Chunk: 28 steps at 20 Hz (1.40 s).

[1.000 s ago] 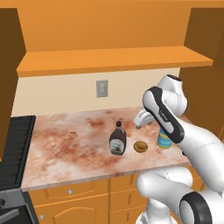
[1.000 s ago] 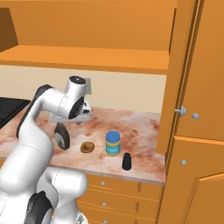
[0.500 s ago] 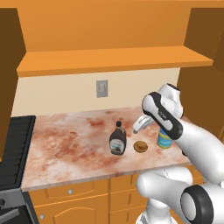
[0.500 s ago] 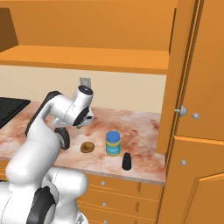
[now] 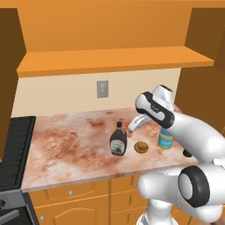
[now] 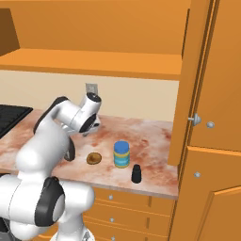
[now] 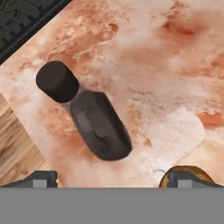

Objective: There are various items on the counter. Only move the condiments/shakers into the cabinet.

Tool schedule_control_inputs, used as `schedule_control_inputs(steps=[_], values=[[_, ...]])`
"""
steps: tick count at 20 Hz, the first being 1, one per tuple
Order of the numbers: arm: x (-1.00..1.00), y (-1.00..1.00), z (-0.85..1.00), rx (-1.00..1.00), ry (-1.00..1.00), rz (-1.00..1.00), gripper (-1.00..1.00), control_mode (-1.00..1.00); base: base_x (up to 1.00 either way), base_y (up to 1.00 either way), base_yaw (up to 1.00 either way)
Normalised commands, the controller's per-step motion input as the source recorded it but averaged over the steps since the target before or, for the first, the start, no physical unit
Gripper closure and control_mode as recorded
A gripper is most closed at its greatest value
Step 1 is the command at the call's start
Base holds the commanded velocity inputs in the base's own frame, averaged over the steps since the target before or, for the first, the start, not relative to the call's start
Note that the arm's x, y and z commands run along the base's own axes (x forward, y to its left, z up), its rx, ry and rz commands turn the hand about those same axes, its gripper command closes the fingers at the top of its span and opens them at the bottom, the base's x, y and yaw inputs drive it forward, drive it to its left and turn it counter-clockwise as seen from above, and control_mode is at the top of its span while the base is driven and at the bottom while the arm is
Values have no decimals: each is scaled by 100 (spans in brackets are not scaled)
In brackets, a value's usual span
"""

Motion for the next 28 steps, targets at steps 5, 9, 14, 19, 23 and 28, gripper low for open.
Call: schedule_control_inputs(steps=[5,9,14,19,23,28], values=[[4,31,-11,0,0,5,-100,-100,0,0,0],[0,18,-10,-4,0,5,-100,-100,0,0,0],[0,7,0,0,0,2,-100,-100,0,0,0],[0,10,-9,0,0,3,-100,-100,0,0,0],[0,3,-18,0,0,2,-100,-100,0,0,0],[0,0,-21,1,0,2,-100,-100,0,0,0]])
